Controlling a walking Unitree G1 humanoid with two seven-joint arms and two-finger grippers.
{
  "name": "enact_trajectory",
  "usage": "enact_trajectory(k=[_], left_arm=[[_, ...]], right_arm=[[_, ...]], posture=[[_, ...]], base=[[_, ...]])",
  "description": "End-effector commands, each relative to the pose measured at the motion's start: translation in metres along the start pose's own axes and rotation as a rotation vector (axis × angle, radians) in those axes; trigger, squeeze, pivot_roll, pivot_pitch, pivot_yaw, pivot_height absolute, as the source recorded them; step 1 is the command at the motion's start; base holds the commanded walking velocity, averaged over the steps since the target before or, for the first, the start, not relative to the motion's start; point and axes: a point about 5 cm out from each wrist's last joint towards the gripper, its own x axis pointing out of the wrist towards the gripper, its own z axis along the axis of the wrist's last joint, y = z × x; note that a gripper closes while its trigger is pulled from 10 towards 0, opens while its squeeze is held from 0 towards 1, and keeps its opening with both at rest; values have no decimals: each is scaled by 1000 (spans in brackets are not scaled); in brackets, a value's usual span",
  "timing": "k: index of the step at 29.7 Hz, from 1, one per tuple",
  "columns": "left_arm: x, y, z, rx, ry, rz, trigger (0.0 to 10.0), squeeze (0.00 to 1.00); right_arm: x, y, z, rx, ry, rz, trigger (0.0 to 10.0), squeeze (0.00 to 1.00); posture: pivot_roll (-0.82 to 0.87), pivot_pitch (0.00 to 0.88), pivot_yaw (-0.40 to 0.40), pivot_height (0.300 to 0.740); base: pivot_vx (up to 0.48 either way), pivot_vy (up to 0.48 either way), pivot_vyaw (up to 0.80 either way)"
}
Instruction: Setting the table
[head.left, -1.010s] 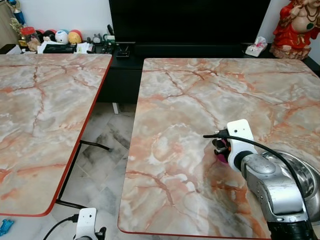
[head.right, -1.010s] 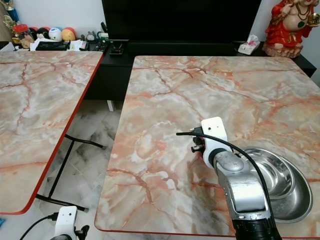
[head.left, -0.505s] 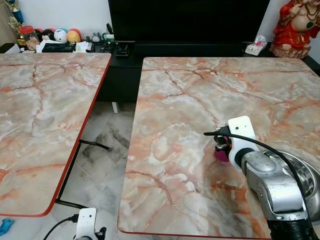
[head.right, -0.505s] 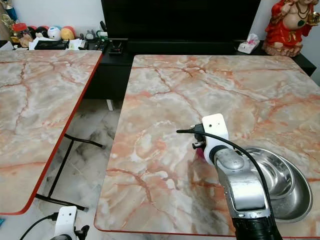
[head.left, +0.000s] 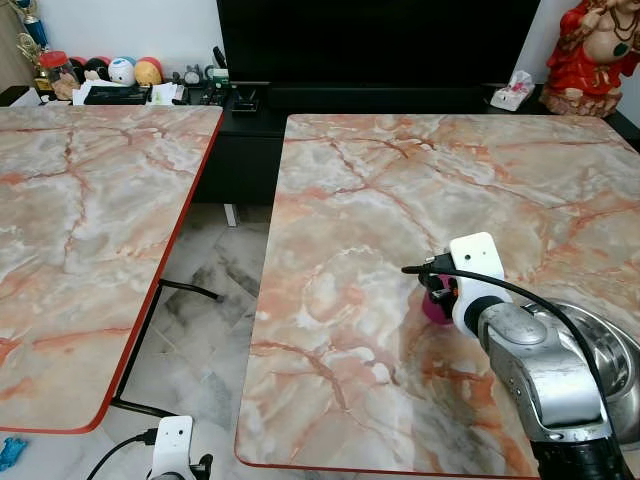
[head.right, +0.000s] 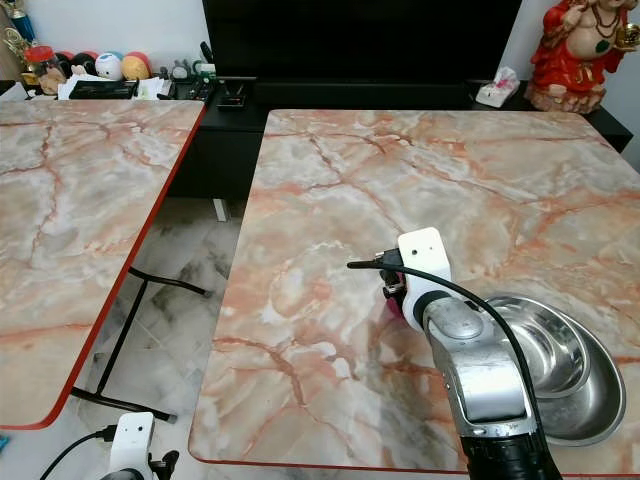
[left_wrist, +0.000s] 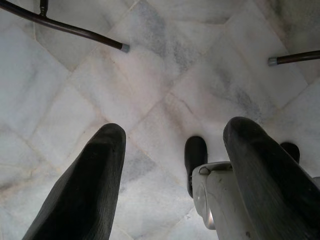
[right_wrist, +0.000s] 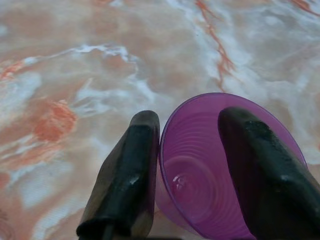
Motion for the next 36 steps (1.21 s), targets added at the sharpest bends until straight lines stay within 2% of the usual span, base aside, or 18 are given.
enact_trajectory(k=[1,2,14,15,16,17,21,22,23,36], left_arm=[[-1,3,-6,-6,32,6,10000,0],[-1,3,-7,-7,33,6,10000,0],[-1,3,-7,-9,35,6,10000,0],[-1,3,-7,-8,35,6,10000,0],[-1,3,-7,-8,35,6,10000,0],[-1,3,-7,-8,35,6,10000,0],[-1,3,-7,-8,35,6,10000,0],[-1,3,-7,-8,35,6,10000,0],[-1,3,-7,-8,35,6,10000,0],[-1,3,-7,-6,37,7,10000,0]], right_arm=[[0,0,5,-10,-19,5,10000,361],[0,0,5,-13,-19,4,10000,0],[1,4,2,-29,-8,21,10000,0],[1,5,2,-32,-6,32,10000,43],[1,5,2,-32,-7,34,10000,596],[1,6,2,-31,-8,35,10000,1000],[1,6,4,-35,-16,34,10000,1000],[2,6,4,-38,-18,30,10000,937],[2,5,5,-43,-19,26,10000,0],[2,0,11,-60,-49,-18,10000,0]], posture=[[-44,43,6,740],[-44,42,5,740],[-41,41,3,740],[-42,42,3,740],[-42,42,3,740],[-42,42,3,740],[-42,43,3,740],[-42,43,3,740],[-42,42,3,740],[-40,42,3,740]], base=[[0,0,0],[0,0,0],[0,0,0],[0,0,0],[0,0,0],[0,0,0],[0,0,0],[0,0,0],[0,0,0],[0,0,0]])
